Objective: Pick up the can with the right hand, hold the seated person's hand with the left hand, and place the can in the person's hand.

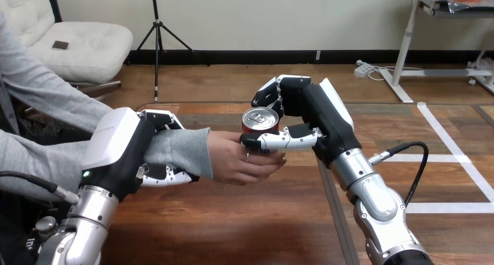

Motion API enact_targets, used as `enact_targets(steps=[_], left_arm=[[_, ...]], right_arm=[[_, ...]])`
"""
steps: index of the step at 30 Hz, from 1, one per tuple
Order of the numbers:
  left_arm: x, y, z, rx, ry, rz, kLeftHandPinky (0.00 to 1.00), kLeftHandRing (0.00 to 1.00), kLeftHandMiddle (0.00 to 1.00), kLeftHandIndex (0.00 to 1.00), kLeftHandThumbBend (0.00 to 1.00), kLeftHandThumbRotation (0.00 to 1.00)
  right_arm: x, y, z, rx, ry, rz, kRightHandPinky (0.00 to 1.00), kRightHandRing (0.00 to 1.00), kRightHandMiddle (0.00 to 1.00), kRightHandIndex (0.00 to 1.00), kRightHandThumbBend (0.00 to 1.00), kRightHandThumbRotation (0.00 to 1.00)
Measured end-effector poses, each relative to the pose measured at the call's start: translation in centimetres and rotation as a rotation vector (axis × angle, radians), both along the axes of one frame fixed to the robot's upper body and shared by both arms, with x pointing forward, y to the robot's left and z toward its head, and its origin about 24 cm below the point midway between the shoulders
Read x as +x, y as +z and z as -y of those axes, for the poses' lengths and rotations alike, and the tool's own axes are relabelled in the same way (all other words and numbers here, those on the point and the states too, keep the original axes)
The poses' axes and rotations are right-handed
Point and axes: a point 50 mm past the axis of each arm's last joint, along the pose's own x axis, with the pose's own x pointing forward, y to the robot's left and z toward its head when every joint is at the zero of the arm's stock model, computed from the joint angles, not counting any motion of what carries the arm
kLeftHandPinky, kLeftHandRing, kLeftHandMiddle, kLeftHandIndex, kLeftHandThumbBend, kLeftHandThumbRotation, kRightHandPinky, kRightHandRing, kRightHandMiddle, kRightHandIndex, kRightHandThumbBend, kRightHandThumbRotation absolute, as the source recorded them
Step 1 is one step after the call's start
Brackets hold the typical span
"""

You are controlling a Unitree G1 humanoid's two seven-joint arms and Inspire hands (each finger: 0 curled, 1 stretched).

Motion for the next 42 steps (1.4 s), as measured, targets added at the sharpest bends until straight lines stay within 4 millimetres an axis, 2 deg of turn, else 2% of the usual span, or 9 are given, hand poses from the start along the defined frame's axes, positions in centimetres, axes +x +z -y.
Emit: enact_targets(steps=[15, 21, 24, 27, 28, 36, 42], left_arm=[[0.01, -0.12, -0.03, -0.002, 0.000, -0.002, 0.23, 0.26, 0.33, 0.41, 0.76, 0.00], [0.01, -0.12, -0.03, -0.002, 0.000, -0.003, 0.23, 0.27, 0.33, 0.41, 0.76, 0.00], [0.01, -0.13, -0.03, -0.001, 0.000, -0.003, 0.24, 0.27, 0.33, 0.41, 0.75, 0.00], [0.01, -0.13, -0.04, -0.001, 0.001, -0.003, 0.24, 0.27, 0.33, 0.41, 0.76, 0.00], [0.01, -0.13, -0.04, -0.001, 0.001, -0.004, 0.24, 0.27, 0.33, 0.41, 0.76, 0.00], [0.01, -0.16, -0.06, -0.001, 0.002, -0.005, 0.24, 0.28, 0.33, 0.41, 0.76, 0.00], [0.01, -0.15, -0.07, -0.003, 0.002, -0.005, 0.25, 0.29, 0.34, 0.41, 0.76, 0.00]], right_arm=[[0.00, -0.02, 0.01, -0.009, 0.004, 0.000, 0.30, 0.35, 0.42, 0.43, 0.85, 0.00], [0.19, -0.10, 0.14, -0.005, 0.025, -0.044, 0.35, 0.42, 0.48, 0.50, 0.91, 0.00], [0.33, -0.13, 0.25, -0.005, 0.033, -0.071, 0.38, 0.45, 0.50, 0.53, 0.93, 0.04], [0.46, -0.11, 0.37, -0.006, 0.040, -0.093, 0.40, 0.47, 0.52, 0.55, 0.94, 0.13], [0.49, -0.08, 0.41, -0.007, 0.042, -0.098, 0.42, 0.49, 0.54, 0.57, 0.94, 0.20], [0.62, 0.32, 0.45, -0.022, 0.049, -0.092, 0.44, 0.52, 0.57, 0.60, 0.89, 0.47], [0.65, 0.58, 0.32, -0.029, 0.047, -0.078, 0.45, 0.53, 0.58, 0.61, 0.86, 0.58]])
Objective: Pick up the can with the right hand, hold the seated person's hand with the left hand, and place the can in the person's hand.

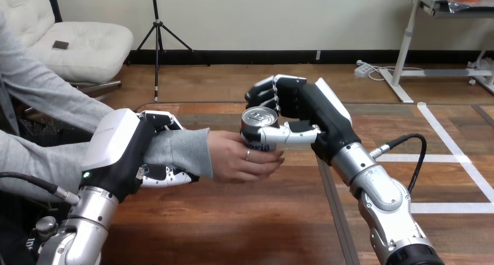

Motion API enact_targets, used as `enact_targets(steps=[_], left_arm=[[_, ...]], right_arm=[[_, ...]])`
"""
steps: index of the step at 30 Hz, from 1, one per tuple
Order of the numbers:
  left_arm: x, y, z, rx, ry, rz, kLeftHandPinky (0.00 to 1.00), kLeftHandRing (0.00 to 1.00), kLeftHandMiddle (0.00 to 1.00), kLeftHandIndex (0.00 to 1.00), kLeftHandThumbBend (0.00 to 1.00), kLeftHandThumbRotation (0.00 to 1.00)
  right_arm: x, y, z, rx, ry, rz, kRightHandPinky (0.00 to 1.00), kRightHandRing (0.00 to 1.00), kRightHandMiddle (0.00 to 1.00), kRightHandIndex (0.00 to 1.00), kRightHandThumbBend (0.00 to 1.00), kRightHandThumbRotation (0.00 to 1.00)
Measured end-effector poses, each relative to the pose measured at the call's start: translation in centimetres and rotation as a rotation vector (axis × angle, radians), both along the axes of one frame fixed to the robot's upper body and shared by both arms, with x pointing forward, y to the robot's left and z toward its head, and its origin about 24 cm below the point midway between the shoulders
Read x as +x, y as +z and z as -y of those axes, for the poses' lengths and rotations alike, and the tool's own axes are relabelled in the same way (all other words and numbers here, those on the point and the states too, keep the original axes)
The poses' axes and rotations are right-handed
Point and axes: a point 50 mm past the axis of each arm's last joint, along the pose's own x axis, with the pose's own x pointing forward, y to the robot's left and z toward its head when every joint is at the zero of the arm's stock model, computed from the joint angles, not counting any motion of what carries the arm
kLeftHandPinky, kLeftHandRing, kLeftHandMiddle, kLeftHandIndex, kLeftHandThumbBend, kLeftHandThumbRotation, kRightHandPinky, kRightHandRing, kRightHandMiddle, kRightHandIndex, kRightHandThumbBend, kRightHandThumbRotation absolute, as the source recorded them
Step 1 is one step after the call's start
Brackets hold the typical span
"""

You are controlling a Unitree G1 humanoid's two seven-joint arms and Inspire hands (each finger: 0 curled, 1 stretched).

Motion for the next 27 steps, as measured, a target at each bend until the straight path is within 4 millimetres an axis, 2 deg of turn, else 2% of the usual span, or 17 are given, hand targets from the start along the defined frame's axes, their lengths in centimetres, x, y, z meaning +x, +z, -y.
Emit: enact_targets(steps=[4, 15, 27], left_arm=[[0.00, 0.01, -0.01, -0.002, 0.000, 0.000, 0.26, 0.29, 0.34, 0.41, 0.76, 0.00], [0.00, 0.01, -0.01, -0.002, 0.001, 0.000, 0.26, 0.30, 0.35, 0.41, 0.77, 0.00], [0.00, 0.02, -0.04, -0.005, 0.001, -0.002, 0.26, 0.29, 0.35, 0.42, 0.76, 0.00]], right_arm=[[0.00, 0.02, -0.01, -0.001, 0.000, 0.001, 0.44, 0.53, 0.58, 0.61, 0.83, 0.64], [0.01, 0.03, 0.01, -0.001, -0.003, 0.003, 0.43, 0.52, 0.58, 0.60, 0.76, 0.73], [-0.01, 0.11, 0.01, 0.003, -0.001, 0.010, 0.43, 0.52, 0.58, 0.60, 0.80, 0.88]])
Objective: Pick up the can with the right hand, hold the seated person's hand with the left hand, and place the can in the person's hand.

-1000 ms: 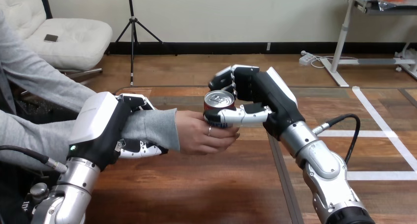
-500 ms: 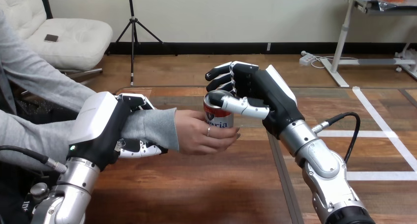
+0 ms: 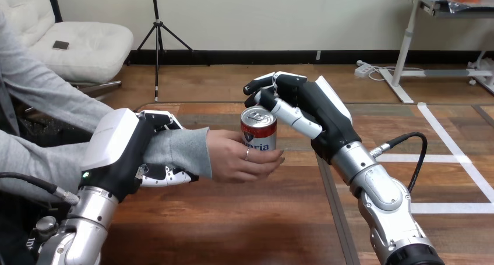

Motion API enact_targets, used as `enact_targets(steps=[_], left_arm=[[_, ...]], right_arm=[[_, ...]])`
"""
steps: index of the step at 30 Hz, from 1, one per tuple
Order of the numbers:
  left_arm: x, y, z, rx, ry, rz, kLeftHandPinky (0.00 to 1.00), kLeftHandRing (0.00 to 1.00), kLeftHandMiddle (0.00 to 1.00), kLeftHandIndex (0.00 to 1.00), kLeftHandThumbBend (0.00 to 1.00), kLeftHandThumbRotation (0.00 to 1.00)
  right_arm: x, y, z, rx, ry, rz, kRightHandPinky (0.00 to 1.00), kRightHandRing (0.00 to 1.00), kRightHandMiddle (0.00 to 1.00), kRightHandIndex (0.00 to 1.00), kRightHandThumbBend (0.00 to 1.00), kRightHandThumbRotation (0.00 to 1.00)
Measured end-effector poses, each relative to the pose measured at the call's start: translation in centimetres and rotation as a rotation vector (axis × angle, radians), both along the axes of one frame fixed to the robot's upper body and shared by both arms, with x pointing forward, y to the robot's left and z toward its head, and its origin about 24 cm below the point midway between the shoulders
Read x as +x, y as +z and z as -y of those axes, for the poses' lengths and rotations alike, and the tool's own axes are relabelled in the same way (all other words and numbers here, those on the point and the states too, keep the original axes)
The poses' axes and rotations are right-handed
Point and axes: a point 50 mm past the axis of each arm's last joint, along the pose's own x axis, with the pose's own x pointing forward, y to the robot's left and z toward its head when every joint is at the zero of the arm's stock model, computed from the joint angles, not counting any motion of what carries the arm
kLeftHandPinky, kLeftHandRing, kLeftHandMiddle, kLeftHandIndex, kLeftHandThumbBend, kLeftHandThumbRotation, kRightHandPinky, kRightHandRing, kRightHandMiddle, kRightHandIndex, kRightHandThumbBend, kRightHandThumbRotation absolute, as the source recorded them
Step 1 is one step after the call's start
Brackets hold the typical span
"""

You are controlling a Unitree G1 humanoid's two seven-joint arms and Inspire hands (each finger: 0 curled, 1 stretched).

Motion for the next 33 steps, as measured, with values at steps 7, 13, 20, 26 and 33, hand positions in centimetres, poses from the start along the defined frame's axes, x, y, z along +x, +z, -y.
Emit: enact_targets(steps=[7, 13, 20, 26, 33], left_arm=[[0.00, 0.00, -0.01, 0.001, -0.001, -0.001, 0.26, 0.30, 0.36, 0.42, 0.76, 0.00], [0.00, -0.02, -0.01, 0.001, -0.004, -0.008, 0.27, 0.31, 0.37, 0.42, 0.75, 0.00], [0.05, -0.04, -0.13, -0.014, -0.009, -0.036, 0.33, 0.41, 0.46, 0.48, 0.84, 0.00], [0.02, 0.00, -0.10, 0.025, 0.006, -0.052, 0.42, 0.54, 0.59, 0.60, 0.93, 0.17], [-0.21, 0.37, 0.29, 0.068, 0.019, -0.056, 0.53, 0.68, 0.74, 0.73, 0.98, 0.44]], right_arm=[[-0.01, 0.01, 0.02, 0.006, 0.006, -0.002, 0.44, 0.54, 0.60, 0.62, 0.89, 0.98], [-0.04, 0.01, 0.01, 0.005, 0.020, -0.004, 0.47, 0.56, 0.62, 0.65, 0.96, 1.00], [-0.06, 0.02, -0.01, 0.001, 0.031, -0.003, 0.52, 0.61, 0.66, 0.68, 1.00, 1.00], [-0.10, -0.02, 0.05, -0.009, 0.047, -0.006, 0.58, 0.67, 0.71, 0.73, 1.00, 1.00], [-0.23, -0.17, 0.16, -0.016, 0.065, -0.013, 0.66, 0.73, 0.75, 0.77, 1.00, 1.00]])
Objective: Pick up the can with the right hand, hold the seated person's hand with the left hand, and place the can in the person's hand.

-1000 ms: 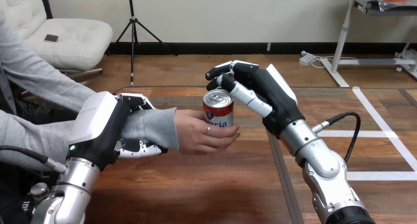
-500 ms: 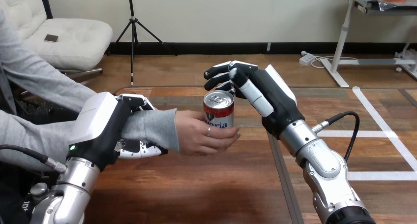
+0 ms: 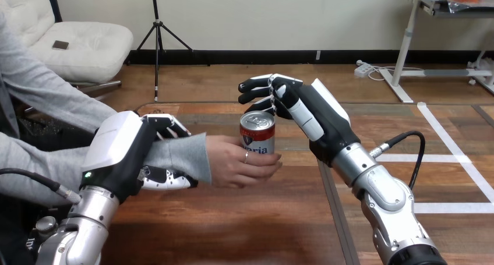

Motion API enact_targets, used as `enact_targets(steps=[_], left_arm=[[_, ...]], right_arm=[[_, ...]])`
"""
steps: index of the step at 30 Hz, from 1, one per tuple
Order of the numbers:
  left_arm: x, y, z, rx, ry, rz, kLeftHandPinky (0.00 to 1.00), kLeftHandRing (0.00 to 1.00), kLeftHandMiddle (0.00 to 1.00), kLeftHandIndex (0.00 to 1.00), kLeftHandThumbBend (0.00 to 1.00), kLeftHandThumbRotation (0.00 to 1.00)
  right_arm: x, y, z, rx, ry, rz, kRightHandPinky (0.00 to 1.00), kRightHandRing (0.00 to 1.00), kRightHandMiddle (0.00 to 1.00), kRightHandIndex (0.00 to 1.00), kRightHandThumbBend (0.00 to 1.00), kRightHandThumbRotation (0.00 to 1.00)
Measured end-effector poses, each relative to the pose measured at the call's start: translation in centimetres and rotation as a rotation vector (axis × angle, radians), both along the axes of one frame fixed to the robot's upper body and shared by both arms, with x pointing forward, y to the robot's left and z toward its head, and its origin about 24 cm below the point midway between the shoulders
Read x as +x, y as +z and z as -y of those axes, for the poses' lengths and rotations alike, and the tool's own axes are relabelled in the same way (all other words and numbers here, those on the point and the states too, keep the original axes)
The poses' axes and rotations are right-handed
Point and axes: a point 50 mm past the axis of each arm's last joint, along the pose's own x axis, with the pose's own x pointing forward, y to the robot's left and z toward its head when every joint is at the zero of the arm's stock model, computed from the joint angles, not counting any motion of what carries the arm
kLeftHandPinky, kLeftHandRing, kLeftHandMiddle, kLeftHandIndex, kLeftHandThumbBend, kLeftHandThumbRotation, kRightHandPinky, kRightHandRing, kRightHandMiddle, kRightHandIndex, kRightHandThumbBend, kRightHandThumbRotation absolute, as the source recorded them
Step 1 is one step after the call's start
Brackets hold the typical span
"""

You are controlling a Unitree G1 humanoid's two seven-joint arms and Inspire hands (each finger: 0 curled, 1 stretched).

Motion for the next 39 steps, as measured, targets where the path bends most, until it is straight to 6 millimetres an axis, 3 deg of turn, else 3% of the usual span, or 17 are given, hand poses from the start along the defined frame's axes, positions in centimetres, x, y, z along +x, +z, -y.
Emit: enact_targets(steps=[8, 18, 27, 39], left_arm=[[-0.3, 0.3, 0.1, 0.008, 0.016, 0.000, 0.69, 0.80, 0.85, 0.82, 0.98, 0.58], [-0.6, 0.2, 0.0, 0.010, 0.028, -0.005, 0.85, 0.88, 0.90, 0.87, 0.97, 0.70], [-0.6, 0.4, 0.1, 0.019, 0.035, 0.024, 0.89, 0.88, 0.89, 0.88, 0.93, 0.77], [-0.6, 0.9, 0.4, 0.008, 0.024, 0.071, 0.85, 0.86, 0.88, 0.87, 0.90, 0.83]], right_arm=[[-0.3, -0.3, 0.4, 0.002, 0.004, -0.009, 0.71, 0.77, 0.79, 0.80, 1.00, 1.00], [-0.5, -0.6, 1.2, -0.010, -0.010, -0.015, 0.72, 0.77, 0.79, 0.81, 1.00, 1.00], [-0.6, -0.6, 1.6, 0.004, -0.025, -0.012, 0.72, 0.78, 0.80, 0.81, 1.00, 1.00], [-0.9, -0.7, 1.7, 0.028, -0.017, -0.008, 0.72, 0.78, 0.79, 0.81, 1.00, 1.00]])
